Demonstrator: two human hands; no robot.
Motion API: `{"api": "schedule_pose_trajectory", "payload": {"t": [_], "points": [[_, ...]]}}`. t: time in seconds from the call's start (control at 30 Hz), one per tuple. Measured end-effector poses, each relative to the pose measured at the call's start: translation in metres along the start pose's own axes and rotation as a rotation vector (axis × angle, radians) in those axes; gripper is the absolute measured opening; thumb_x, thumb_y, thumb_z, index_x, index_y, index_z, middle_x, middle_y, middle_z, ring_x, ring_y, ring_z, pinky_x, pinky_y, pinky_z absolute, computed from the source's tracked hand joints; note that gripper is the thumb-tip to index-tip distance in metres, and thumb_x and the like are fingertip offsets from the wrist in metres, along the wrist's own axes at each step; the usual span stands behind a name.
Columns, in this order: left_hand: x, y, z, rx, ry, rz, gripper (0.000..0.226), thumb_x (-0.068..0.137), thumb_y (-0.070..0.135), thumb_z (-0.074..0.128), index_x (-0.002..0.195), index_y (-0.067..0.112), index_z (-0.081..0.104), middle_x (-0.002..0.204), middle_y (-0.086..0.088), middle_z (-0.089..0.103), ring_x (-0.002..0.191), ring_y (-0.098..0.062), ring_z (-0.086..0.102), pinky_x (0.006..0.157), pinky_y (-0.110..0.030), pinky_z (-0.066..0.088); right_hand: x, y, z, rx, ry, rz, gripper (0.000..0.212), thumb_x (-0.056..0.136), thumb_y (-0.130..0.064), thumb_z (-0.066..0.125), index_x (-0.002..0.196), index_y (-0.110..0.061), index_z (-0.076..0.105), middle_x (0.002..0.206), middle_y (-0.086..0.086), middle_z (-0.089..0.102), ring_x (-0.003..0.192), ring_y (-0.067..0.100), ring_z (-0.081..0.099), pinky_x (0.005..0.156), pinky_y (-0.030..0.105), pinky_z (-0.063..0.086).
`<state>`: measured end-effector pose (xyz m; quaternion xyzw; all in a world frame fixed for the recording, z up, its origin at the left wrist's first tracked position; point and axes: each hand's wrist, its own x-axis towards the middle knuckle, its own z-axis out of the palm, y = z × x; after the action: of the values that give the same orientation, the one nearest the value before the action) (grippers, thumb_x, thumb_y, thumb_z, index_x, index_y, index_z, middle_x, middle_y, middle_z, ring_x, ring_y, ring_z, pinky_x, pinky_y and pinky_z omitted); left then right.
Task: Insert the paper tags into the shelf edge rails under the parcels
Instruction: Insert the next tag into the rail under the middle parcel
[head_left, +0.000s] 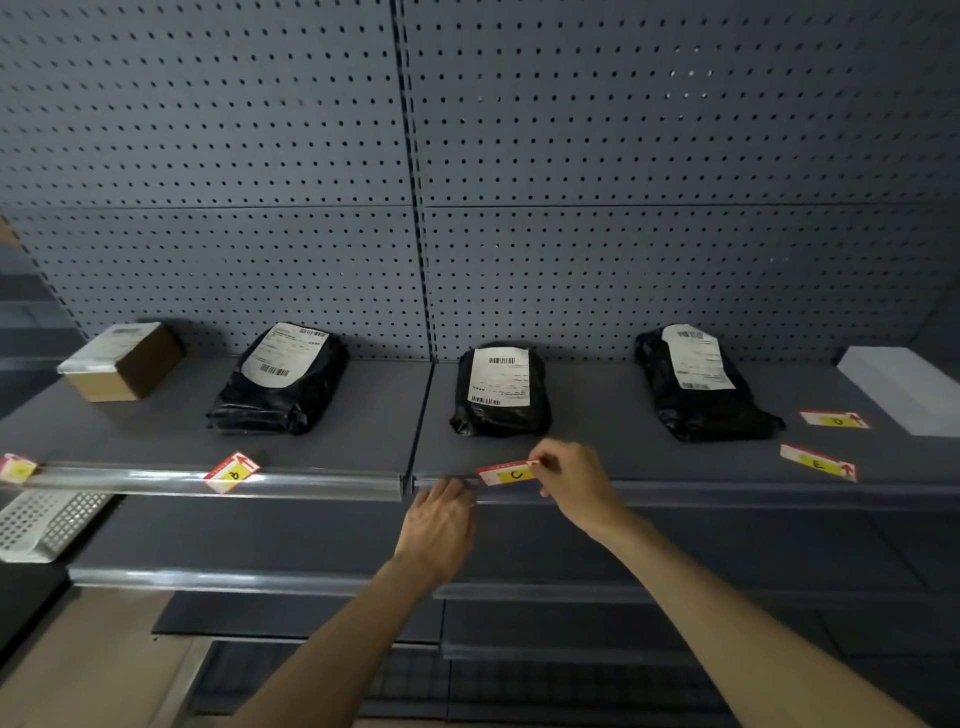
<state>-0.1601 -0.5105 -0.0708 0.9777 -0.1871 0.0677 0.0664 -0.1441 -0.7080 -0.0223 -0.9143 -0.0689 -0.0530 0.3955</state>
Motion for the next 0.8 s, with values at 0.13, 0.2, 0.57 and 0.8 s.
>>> {"api": "schedule_pose_trajectory", "payload": {"t": [0.13, 0.2, 0.57, 0.8], "points": [[-0.012, 0.000, 0.008, -0.009, -0.017, -0.037, 0.052, 0.086, 0.023, 0.057, 0.135, 0.017, 0.042, 0.134, -0.002, 0.049, 0.124, -0.022, 0.044, 0.102, -0.035, 0.041, 0.002, 0.001, 0.001, -0.004, 0.006, -0.022, 0.010, 0.092, -0.006, 0.059, 0.087, -0.009, 0.066, 0.079, 0.005, 0.067, 0.064, 0.018, 0.066, 0.065, 0.039, 0.057], [-0.013, 0.001, 0.009, 0.005, 0.003, -0.023, 0.058, 0.084, 0.024, 0.060, 0.137, 0.016, 0.040, 0.135, -0.003, 0.048, 0.123, -0.023, 0.045, 0.100, -0.037, 0.043, 0.002, 0.001, 0.001, -0.006, 0.010, -0.022, 0.009, 0.092, -0.006, 0.059, 0.087, -0.009, 0.066, 0.080, 0.006, 0.067, 0.066, 0.018, 0.066, 0.065, 0.040, 0.057], [-0.005, 0.003, 0.001, -0.027, 0.082, -0.013, 0.048, 0.082, 0.015, 0.056, 0.130, 0.013, 0.049, 0.121, -0.004, 0.059, 0.109, -0.024, 0.054, 0.092, -0.038, 0.049, 0.006, -0.001, 0.006, -0.026, 0.036, -0.034, 0.009, 0.092, -0.008, 0.059, 0.086, -0.011, 0.066, 0.082, 0.005, 0.067, 0.067, 0.016, 0.065, 0.065, 0.039, 0.058], [-0.015, 0.003, 0.009, -0.006, 0.069, -0.018, 0.051, 0.078, 0.018, 0.061, 0.128, 0.011, 0.051, 0.122, -0.005, 0.057, 0.108, -0.024, 0.055, 0.087, -0.037, 0.051, 0.006, 0.000, 0.005, -0.017, 0.028, -0.037, 0.010, 0.092, -0.007, 0.059, 0.086, -0.009, 0.066, 0.081, 0.007, 0.067, 0.064, 0.016, 0.065, 0.064, 0.037, 0.057]]}}
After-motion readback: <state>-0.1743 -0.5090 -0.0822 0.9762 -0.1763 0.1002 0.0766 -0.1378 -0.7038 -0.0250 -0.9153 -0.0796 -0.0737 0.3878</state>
